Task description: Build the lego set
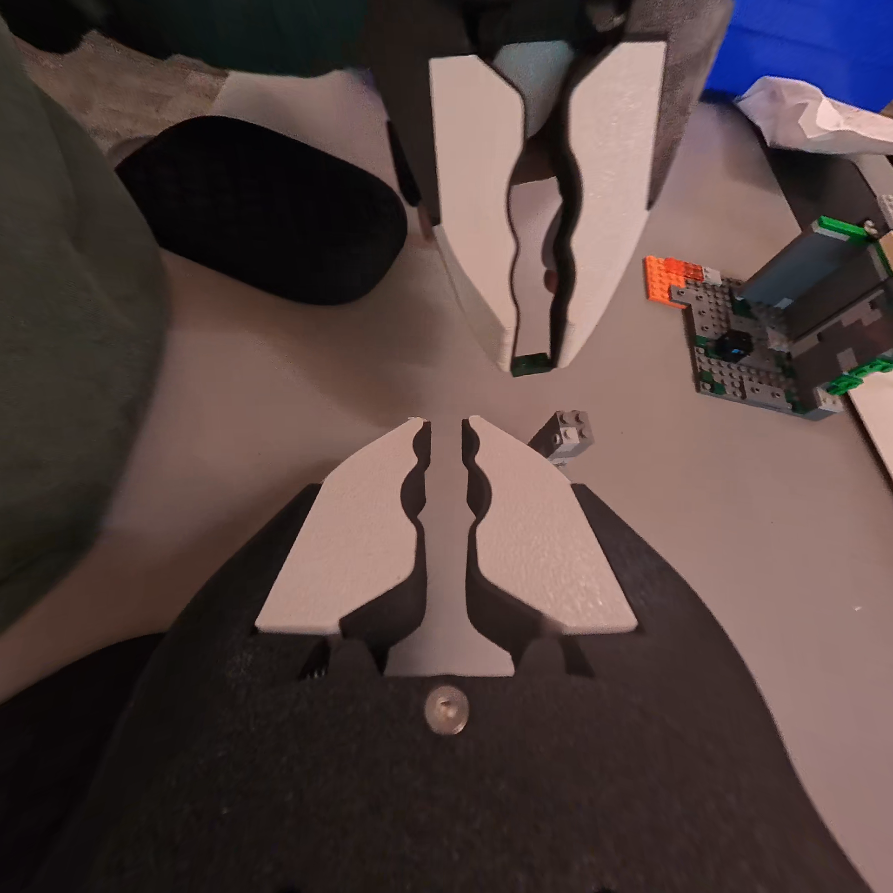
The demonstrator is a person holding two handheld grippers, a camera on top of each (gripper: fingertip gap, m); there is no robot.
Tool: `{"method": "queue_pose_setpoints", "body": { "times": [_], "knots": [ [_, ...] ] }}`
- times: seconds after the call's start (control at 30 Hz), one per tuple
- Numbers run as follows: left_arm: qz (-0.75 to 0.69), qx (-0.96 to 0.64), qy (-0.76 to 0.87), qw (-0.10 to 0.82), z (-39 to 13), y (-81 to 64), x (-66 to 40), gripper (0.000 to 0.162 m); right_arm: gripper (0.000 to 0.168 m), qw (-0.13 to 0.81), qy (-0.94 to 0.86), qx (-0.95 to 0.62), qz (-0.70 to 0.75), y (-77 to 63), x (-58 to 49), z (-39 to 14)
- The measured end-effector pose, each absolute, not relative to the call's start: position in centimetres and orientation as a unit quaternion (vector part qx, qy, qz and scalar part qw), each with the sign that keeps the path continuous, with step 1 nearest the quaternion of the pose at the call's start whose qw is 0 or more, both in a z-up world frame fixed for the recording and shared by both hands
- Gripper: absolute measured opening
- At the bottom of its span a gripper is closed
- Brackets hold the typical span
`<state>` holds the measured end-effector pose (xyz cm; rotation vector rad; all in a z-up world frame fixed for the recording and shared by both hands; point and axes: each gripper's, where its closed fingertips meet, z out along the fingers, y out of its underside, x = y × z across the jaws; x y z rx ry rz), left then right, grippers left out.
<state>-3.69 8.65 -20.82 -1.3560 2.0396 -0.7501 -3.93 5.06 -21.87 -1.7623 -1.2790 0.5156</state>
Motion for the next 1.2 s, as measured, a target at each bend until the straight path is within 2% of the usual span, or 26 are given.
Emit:
{"method": "queue_pose_setpoints", "body": {
  "times": [0.4,0.93,1.2],
  "knots": [
    [-0.283,-0.518,0.783,0.195,-22.8,10.4,-2.2,0.015,0.012,0.441,-0.482,-0.727,0.213,5.5,-3.0,-23.0],
    [-0.274,-0.522,0.788,0.174,-23.2,10.5,-1.8,0.016,0.013,0.454,-0.464,-0.732,0.208,6.4,-2.1,-23.1],
    [-0.284,-0.526,0.782,0.174,-23.2,10.6,-1.8,0.016,0.034,0.459,-0.426,-0.754,0.198,10.1,-1.0,-24.8]
  ]
}}
